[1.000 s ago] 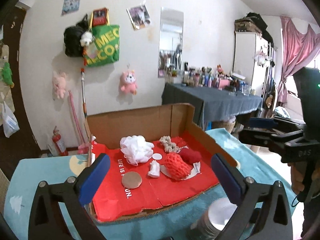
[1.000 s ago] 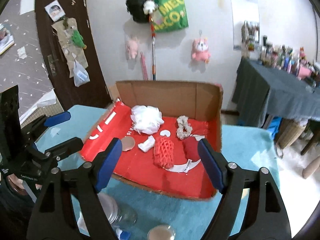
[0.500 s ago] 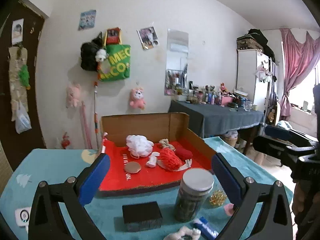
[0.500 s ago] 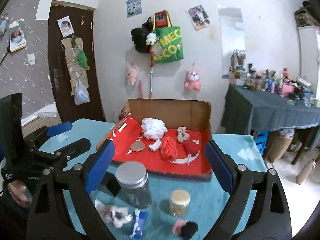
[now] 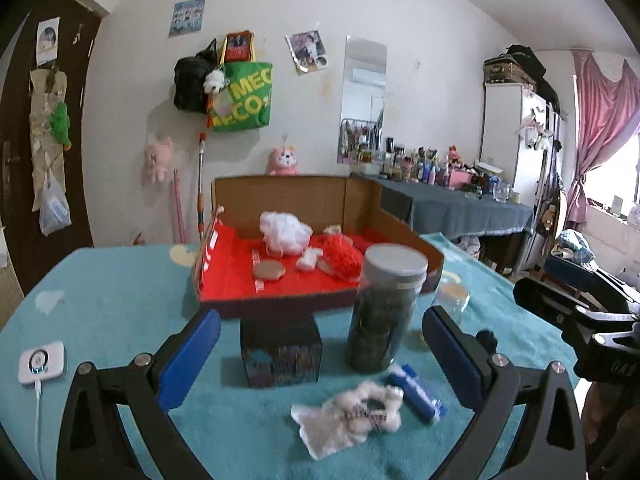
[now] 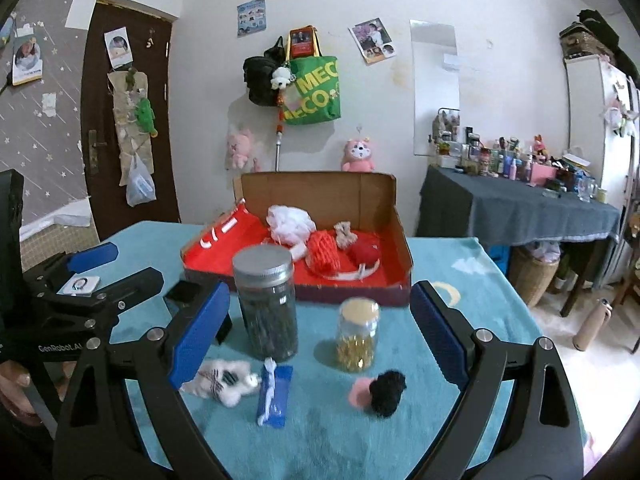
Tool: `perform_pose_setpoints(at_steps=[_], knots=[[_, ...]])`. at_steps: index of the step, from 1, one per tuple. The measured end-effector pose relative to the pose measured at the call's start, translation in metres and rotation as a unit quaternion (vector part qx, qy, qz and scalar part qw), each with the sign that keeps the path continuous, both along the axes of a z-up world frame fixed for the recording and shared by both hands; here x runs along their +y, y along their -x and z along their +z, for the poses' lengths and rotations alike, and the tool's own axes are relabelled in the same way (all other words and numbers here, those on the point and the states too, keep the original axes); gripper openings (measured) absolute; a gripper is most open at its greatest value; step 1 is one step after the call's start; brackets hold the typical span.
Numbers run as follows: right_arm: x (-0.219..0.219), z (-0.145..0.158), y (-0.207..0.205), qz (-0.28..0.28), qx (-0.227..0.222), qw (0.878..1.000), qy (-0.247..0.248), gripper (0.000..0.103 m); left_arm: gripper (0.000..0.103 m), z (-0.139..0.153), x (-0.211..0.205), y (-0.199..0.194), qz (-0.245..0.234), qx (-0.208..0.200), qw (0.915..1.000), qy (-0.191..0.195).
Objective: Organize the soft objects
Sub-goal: 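Grasp the white tissue paper with the left gripper while the right gripper grasps the black fluffy pompom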
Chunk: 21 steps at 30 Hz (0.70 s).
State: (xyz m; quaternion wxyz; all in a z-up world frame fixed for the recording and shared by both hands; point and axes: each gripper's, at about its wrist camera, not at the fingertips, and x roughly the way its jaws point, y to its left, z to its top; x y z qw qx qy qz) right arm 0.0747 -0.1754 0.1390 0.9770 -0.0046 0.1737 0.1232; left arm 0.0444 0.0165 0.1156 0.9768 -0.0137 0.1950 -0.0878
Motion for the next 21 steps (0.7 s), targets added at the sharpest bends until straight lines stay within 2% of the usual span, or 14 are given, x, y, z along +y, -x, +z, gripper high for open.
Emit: perform_pose_setpoints(at_steps=[11,21], knots=[[0.0,-0.044,-0.002,-0.011,0.048,0.999,0.0,0.092,0.103,-0.046,0.001,-0.001,-0.002,0.073,0.9973,-0.009],[-0.002,-0.072,-0.018,-0.007,0.103,0.995,-0.004,0.092,0.103,-0.068,0.003,-0.012,-0.009,0.126,0.9919,-0.013]])
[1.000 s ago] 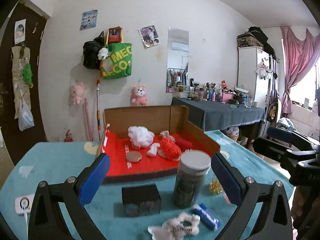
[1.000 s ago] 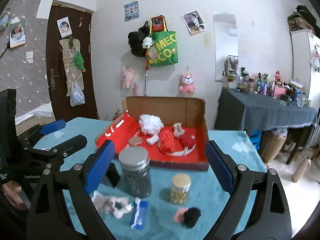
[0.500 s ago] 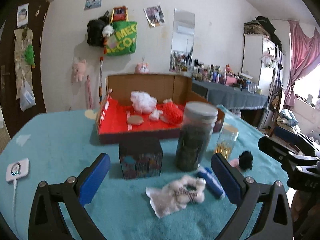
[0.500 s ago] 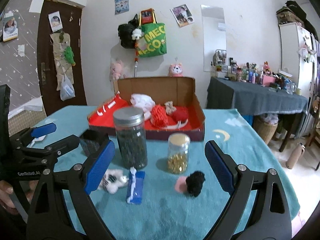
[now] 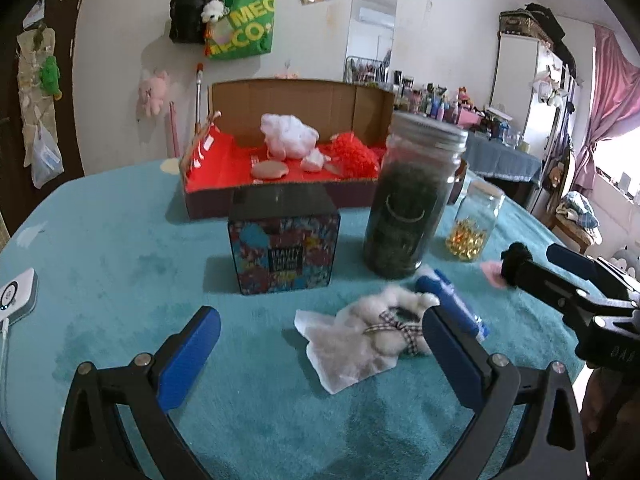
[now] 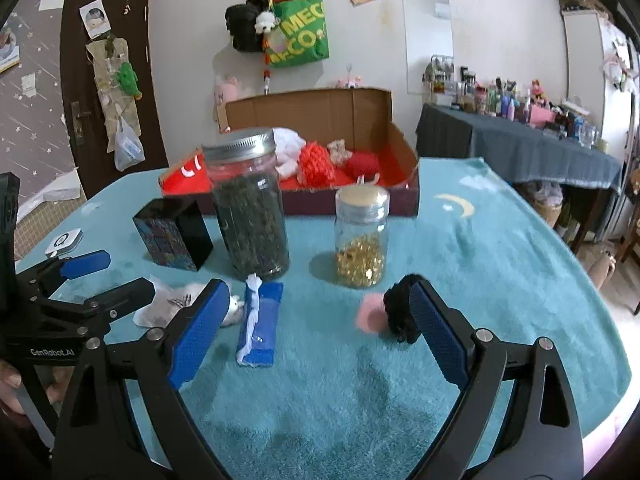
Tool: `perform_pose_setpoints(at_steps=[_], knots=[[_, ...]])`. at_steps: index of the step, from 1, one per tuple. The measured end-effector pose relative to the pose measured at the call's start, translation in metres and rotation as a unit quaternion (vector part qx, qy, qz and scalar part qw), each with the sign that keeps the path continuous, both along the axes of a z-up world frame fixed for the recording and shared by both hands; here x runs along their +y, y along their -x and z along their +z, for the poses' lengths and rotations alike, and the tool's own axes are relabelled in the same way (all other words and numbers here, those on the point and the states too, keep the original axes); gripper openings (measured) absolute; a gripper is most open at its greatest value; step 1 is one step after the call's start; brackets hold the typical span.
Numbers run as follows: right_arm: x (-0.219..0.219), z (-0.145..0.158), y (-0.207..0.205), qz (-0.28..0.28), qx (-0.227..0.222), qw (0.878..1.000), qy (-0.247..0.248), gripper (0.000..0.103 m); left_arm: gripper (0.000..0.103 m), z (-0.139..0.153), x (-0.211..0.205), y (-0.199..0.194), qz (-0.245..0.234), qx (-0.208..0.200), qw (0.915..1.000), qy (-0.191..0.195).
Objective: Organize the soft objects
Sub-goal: 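Grasp the white tissue paper with the left gripper while the right gripper grasps the black fluffy pompom, then lift the tissue paper with the left gripper while the right gripper lifts the black pompom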
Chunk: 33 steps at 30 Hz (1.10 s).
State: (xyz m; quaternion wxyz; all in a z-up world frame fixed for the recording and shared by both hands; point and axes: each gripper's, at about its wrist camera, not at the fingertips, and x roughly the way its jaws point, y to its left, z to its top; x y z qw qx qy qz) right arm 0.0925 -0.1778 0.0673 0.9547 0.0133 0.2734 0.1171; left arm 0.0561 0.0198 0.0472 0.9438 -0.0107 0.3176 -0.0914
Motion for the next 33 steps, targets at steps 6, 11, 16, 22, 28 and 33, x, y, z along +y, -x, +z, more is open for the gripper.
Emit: perform_pose_setpoints(at_steps=[6,11,16,22,28,33], knots=[[-0.005,-0.005,-0.006,-0.011,0.01,1.0,0.007,0.092,0.103,-0.008,-0.001,-0.003,-0.009,0.025,0.9996,-0.013],[-0.015,-0.01,-0.018,-0.028,0.029,0.999,0.015,0.092,0.103,-0.013,-0.001,-0.01,-0.02,0.054,0.9982,-0.017],[-0.029,-0.021,-0.032,-0.038,0.064,0.997,0.012,0.092,0.088,-0.019,0.0,-0.015,-0.042,0.08,0.9956,-0.026],[-0.039,-0.028,-0.04,-0.036,0.081,0.996,0.015,0.079,0.064,-0.02,-0.003,-0.019,-0.08,0.084,0.9929,-0.027],[-0.043,-0.033,-0.045,-0.001,0.095,0.995,-0.013,0.022,0.014,-0.012,-0.003,-0.019,-0.112,0.078,0.9906,0.003],[-0.034,-0.021,-0.035,0.023,0.07,0.997,-0.014,0.022,0.014,0.001,-0.006,-0.016,-0.112,0.054,0.9922,-0.008]])
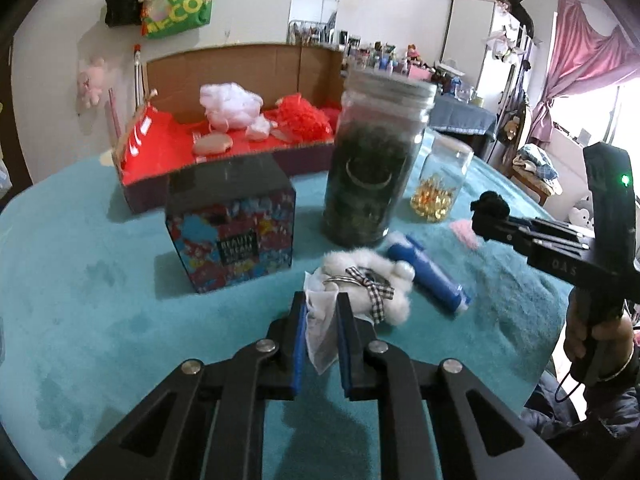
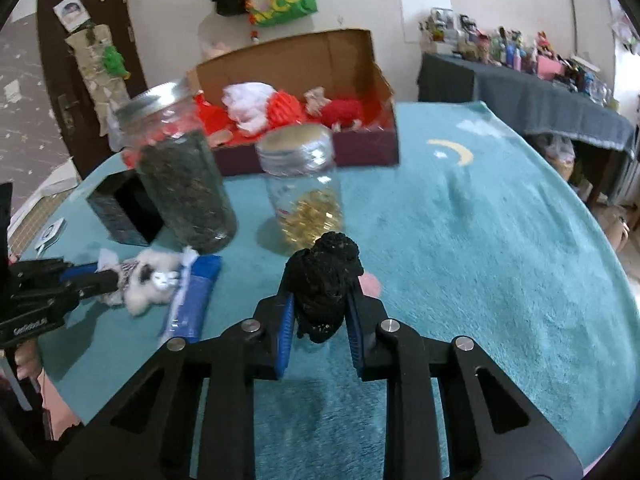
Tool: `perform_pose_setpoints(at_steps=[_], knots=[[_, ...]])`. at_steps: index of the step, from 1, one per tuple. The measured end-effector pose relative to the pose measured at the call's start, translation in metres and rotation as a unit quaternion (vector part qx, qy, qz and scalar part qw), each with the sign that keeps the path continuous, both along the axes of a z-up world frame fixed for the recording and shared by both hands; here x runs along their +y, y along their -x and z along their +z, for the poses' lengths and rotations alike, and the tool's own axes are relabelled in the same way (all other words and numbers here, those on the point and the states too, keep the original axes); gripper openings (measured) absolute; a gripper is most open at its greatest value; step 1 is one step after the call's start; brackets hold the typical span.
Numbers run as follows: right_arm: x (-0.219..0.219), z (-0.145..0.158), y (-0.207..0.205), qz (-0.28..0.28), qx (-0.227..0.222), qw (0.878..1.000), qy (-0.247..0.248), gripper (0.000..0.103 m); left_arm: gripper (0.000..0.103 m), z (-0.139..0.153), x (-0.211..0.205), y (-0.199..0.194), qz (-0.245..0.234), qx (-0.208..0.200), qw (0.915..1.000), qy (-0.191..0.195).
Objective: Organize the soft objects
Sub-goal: 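Lift the tissue paper with the left gripper while the right gripper lifts the black pompom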
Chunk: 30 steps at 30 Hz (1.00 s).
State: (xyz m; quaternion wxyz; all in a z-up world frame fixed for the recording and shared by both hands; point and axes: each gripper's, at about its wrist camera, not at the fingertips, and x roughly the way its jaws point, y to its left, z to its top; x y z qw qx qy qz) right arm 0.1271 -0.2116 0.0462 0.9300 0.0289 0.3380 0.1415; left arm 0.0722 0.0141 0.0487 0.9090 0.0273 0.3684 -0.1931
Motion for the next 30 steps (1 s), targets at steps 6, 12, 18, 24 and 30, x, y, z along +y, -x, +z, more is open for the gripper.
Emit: perform_pose_setpoints(at_steps=[6,12,18,24,30], knots=[[0.012,0.009,0.009,0.025,-0.011,1.0,-0.007,0.022,0.014,0.019,0.003,-0.001,0.008,-0.031,0.9995,-0.007],[0.018,0.016,0.011,0.036,-0.023,0.999,-0.011,0.022,0.014,0.039,0.006,-0.003,0.01,-0.059,0.9982,0.002],[0.026,0.023,0.014,0.055,-0.029,0.998,-0.028,0.022,0.014,0.047,0.0,-0.001,-0.004,-0.071,0.9972,0.024],[0.037,0.025,0.015,0.074,-0.032,0.996,-0.03,0.022,0.014,0.047,-0.008,-0.006,-0.029,-0.062,0.9965,0.049],[0.045,0.017,0.014,0.089,-0.022,0.995,-0.036,0.022,0.014,0.021,-0.021,-0.017,-0.048,-0.015,0.9959,0.074]])
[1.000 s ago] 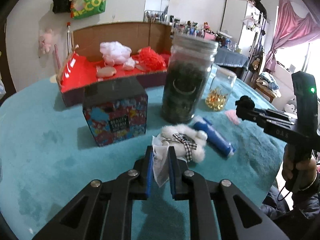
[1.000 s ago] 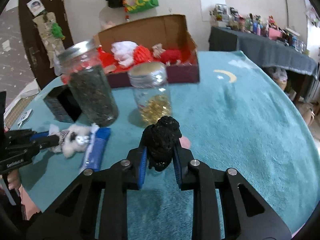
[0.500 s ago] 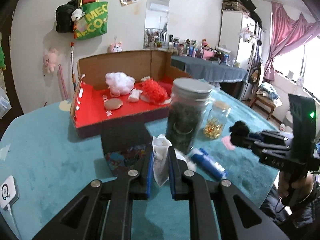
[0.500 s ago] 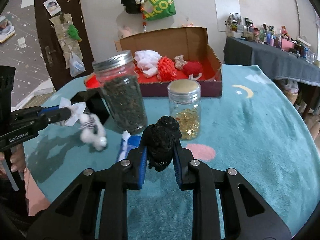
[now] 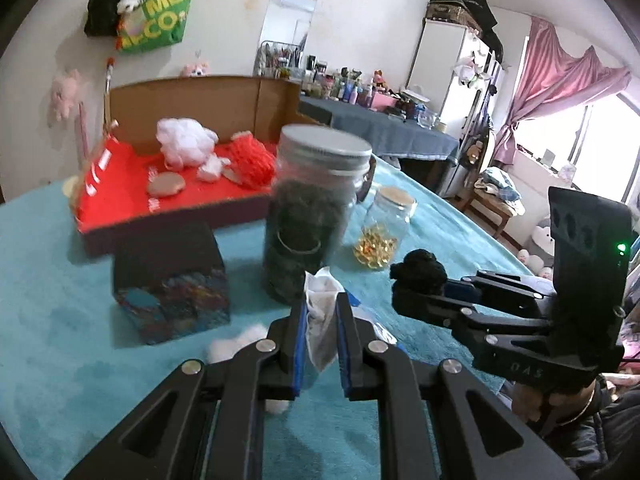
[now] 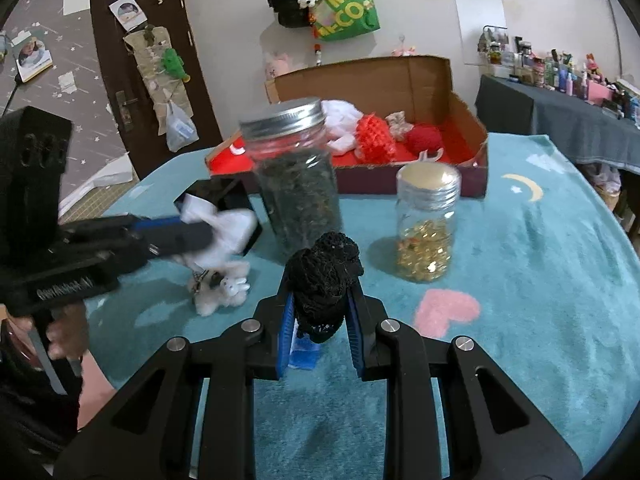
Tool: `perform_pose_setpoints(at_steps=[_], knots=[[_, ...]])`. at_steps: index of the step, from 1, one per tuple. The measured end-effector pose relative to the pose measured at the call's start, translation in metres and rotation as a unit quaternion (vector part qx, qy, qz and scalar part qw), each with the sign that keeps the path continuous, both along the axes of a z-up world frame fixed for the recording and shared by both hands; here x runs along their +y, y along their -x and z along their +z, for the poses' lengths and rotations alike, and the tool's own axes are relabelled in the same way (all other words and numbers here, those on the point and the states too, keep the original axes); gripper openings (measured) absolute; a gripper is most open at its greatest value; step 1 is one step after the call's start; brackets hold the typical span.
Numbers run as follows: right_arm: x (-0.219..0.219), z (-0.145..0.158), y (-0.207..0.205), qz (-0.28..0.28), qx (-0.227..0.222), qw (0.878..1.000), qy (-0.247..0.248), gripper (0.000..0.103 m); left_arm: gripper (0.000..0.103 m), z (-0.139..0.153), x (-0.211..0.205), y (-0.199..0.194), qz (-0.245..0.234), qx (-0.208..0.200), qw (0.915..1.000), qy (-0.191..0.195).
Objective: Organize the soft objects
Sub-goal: 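Lift the tissue paper with the left gripper while the right gripper lifts the black pompom, then carry the tissue paper with the left gripper while the right gripper carries the pompom over the box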
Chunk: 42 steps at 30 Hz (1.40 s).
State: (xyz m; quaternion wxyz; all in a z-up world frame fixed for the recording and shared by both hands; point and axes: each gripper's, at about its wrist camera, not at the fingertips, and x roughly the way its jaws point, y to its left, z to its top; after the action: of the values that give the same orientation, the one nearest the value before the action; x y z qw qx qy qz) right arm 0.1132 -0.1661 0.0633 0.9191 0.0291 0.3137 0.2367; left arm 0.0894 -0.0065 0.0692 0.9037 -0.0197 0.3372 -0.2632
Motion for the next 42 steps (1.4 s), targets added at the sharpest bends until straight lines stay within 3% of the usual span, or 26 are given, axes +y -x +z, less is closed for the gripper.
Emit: perform_pose_setpoints(at_steps=[22,30,42], knots=[[-0.001,-0.009,-0.004,0.003,0.015,1.0,0.015,0.022,0.014,-0.007,0.016,-0.002,0.013,0.013,0.9998,0.006],[-0.025,-0.011,-0.01,-0.018,0.035,0.999,0.003,0.022,0.014,-0.009,0.047,0.0,0.047,0.03,0.9984,0.009],[-0.063,-0.017,-0.025,-0.057,0.065,0.996,0.0,0.022,0.014,-0.015,0.104,0.002,0.113,0.049,0.9923,-0.016]])
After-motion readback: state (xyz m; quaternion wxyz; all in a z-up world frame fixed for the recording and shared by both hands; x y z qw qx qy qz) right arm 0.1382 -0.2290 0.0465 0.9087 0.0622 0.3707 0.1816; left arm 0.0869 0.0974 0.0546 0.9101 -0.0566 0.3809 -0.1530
